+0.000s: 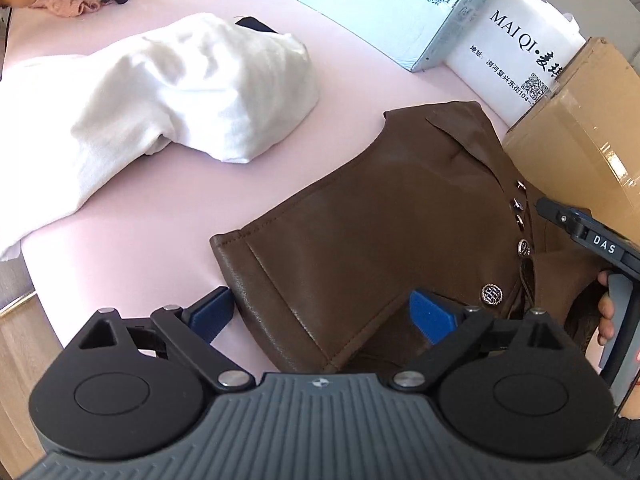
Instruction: Fold clothes
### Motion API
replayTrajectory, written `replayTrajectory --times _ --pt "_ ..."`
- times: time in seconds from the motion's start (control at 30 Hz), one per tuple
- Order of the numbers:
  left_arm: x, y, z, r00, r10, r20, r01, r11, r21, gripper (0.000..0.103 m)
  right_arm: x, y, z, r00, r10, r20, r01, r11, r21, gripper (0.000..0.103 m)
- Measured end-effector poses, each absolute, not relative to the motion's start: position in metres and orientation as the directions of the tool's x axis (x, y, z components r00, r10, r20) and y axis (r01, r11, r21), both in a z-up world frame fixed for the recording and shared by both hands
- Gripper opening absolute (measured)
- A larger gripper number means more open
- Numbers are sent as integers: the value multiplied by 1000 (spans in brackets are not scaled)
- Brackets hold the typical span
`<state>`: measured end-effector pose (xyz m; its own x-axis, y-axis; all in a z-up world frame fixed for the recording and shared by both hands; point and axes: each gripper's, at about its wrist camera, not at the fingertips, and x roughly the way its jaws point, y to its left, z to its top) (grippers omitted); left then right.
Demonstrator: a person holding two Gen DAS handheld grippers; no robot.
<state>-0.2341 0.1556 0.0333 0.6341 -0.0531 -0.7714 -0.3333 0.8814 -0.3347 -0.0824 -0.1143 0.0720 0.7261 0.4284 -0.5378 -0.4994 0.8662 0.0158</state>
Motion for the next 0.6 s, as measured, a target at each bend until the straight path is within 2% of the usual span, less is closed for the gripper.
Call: replayTrajectory --times 0.03,0.07,0.1,0.2,0.3,0.4,0.6 --pt "-232 151 34 638 -32 -769 -333 889 -314 89 -82 -115 73 727 429 -535 -499 867 18 83" --pt "-231 147 34 643 -11 -766 -332 897 -292 80 -82 -116 74 729 431 -533 -498 867 20 83" --pt "-229 143 34 648 10 -762 -331 904 -269 66 -82 -117 75 730 431 -530 -498 867 20 83" --pt "-222 133 34 653 53 -756 -312 928 -205 37 -83 -120 78 735 433 -523 -494 869 24 83" --pt "-211 123 32 650 102 -753 -293 948 -124 21 -85 -122 83 740 433 -515 -492 870 24 83" --pt "-199 105 33 653 187 -734 -257 966 17 16 -91 -127 93 754 443 -486 -493 870 28 83" --pt "-164 98 40 670 316 -671 -237 948 211 16 -100 -145 114 772 479 -418 -498 864 73 83"
